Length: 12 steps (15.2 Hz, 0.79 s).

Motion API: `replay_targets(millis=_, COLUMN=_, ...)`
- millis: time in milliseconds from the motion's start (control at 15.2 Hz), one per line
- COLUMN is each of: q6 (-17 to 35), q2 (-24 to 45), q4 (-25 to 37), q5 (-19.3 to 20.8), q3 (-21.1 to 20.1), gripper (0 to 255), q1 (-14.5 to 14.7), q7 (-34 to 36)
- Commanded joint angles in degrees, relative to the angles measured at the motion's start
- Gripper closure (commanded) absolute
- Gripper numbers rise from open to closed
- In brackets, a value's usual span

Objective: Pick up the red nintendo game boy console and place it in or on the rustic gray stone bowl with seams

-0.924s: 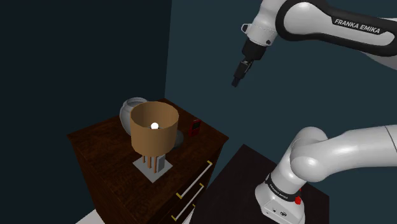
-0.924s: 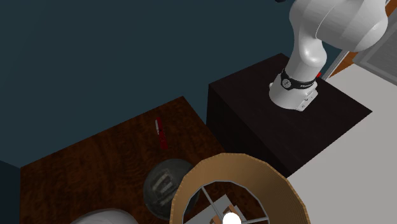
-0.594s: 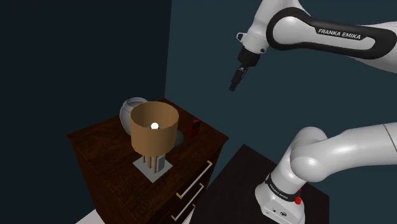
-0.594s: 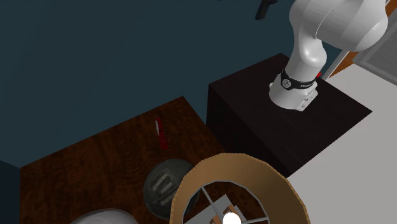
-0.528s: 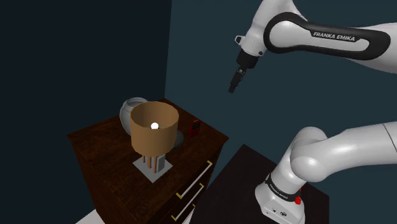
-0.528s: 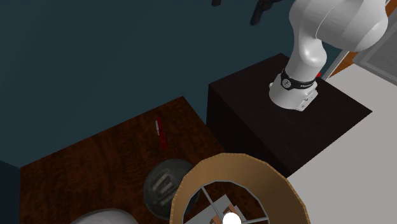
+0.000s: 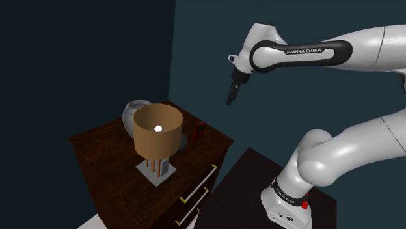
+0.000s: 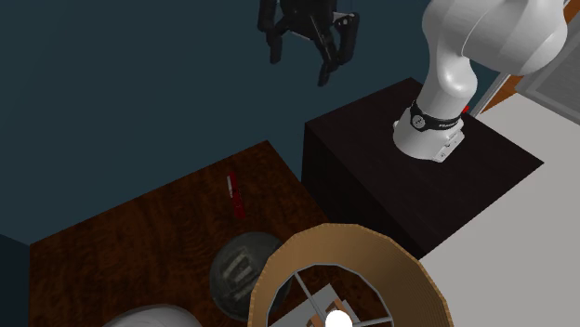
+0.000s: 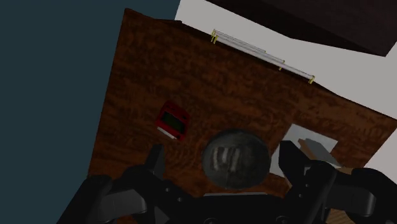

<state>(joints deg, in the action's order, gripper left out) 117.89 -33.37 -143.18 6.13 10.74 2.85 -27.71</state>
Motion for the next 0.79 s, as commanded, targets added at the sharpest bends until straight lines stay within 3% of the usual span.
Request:
replay_targets(millis=0, q6=3.95, q2=3.59, q4=-0.46, q5=0.17, q3=2.25, gripper=0, q1=0.42, q7=-3.85)
replay_targets(millis=396, q6=14.14, q2=15.82, q4=0.61, q5=-1.97, q3=8.21, gripper=0, q1=2.69, q7=-15.46)
replay_targets(millis=726, q6=21.14, q2=27.84, q4=4.04, q5=-8.02, q3=12.08, gripper=0, q1=4.83, q7=-27.37)
